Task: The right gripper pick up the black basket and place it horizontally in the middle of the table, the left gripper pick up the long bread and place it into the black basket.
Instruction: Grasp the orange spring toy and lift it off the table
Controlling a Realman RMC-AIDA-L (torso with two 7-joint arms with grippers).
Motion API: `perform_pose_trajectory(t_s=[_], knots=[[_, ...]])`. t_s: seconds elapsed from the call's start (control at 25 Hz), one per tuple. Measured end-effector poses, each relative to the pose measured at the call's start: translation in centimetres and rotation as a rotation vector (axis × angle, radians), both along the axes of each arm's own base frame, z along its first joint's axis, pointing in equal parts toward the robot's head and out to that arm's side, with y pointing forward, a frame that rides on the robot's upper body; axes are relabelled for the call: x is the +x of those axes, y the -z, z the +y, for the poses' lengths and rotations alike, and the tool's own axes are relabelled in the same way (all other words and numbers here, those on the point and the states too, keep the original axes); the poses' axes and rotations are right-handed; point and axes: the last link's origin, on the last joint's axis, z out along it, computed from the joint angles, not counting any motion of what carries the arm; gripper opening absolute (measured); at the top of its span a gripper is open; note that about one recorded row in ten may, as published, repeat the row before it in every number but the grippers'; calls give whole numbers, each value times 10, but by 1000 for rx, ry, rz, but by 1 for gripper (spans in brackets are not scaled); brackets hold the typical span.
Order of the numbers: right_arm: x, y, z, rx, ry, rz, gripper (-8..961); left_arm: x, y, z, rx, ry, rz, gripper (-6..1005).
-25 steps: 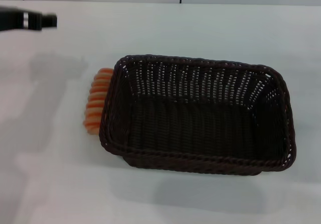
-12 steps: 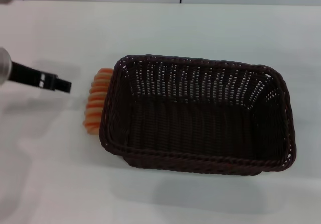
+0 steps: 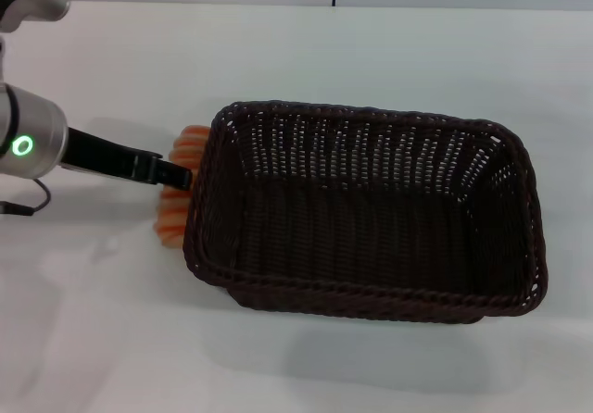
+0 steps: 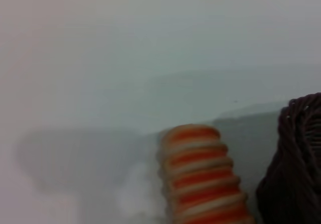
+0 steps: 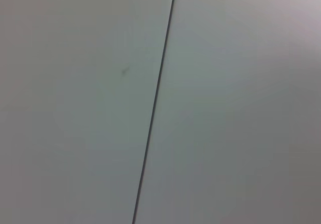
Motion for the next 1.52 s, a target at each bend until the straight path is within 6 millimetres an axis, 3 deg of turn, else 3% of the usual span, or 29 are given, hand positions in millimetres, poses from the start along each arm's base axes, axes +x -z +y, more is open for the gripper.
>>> perform_pose_trajectory(t_s=[0.48, 0.84, 1.0, 1.28, 1.52], knots=[[-1, -1, 1, 2, -3, -4, 281, -2, 17, 6, -30, -11, -39, 795], [-4, -1, 3, -5, -17, -16, 281, 7, 21, 4, -60, 9, -71, 789], [-4, -1, 3, -6, -18, -18, 281, 10, 17, 6, -45, 24, -64, 786], [-4, 0, 2, -9, -19, -17, 281, -3, 4, 12, 8, 4, -13, 781], [-5, 1, 2, -10, -16, -21, 281, -7, 8, 14, -14, -9, -4, 777]])
